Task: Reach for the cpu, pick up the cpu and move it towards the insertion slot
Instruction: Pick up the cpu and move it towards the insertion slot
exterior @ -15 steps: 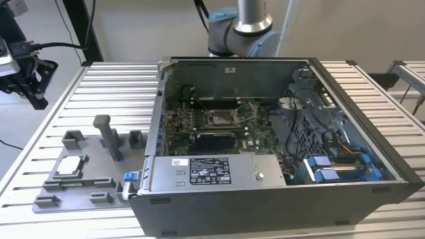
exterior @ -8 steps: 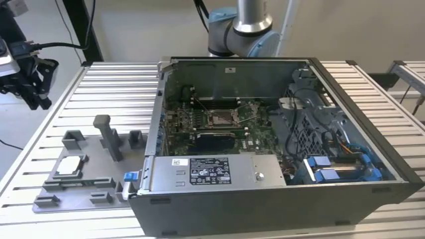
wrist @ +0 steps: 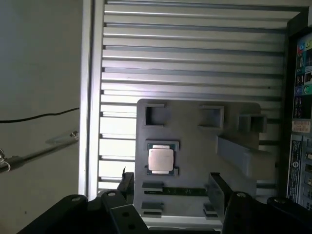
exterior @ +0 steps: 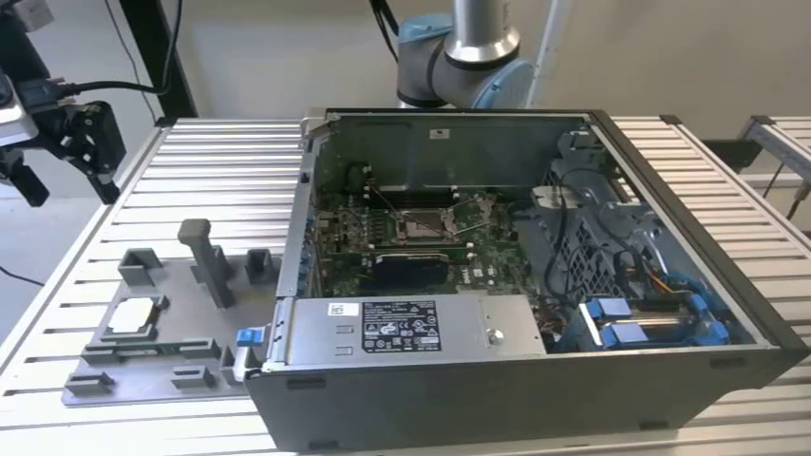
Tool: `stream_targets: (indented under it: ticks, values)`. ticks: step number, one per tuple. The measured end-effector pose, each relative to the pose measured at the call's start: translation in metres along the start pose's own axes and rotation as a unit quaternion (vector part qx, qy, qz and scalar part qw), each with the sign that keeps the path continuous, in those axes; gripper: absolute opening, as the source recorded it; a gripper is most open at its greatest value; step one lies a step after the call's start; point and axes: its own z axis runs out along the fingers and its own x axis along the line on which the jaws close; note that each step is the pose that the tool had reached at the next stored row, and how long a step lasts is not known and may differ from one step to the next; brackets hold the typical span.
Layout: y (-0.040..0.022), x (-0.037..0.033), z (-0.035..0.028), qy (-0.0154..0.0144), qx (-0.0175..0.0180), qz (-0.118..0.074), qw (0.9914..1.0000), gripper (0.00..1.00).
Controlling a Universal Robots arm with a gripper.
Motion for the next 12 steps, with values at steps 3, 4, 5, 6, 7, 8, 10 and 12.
stream_targets:
  ticks: [3, 4, 5, 6, 7, 8, 10, 12]
  values:
    - [0.0, 0.0, 0.0001, 0.0001, 0.0, 0.0, 1.0, 1.0]
    - [0.0, 0.0, 0.0004, 0.0, 0.0, 0.0, 1.0, 1.0]
    - [-0.0001, 0.0002, 0.0013, -0.0001, -0.0001, 0.0, 1.0, 1.0]
    - [-0.0001, 0.0006, 0.0022, 0.0, 0.0, 0.0, 1.0, 1.0]
    - [-0.0001, 0.0009, 0.0033, 0.0, 0.0, 0.0, 1.0, 1.0]
    - [-0.0001, 0.0014, 0.0048, -0.0001, 0.0, 0.0, 1.0, 1.0]
    - [-0.0002, 0.0022, 0.0078, -0.0003, 0.0, 0.0, 1.0, 1.0]
    - [-0.0003, 0.0027, 0.0108, -0.0009, 0.0, 0.0, 1.0, 1.0]
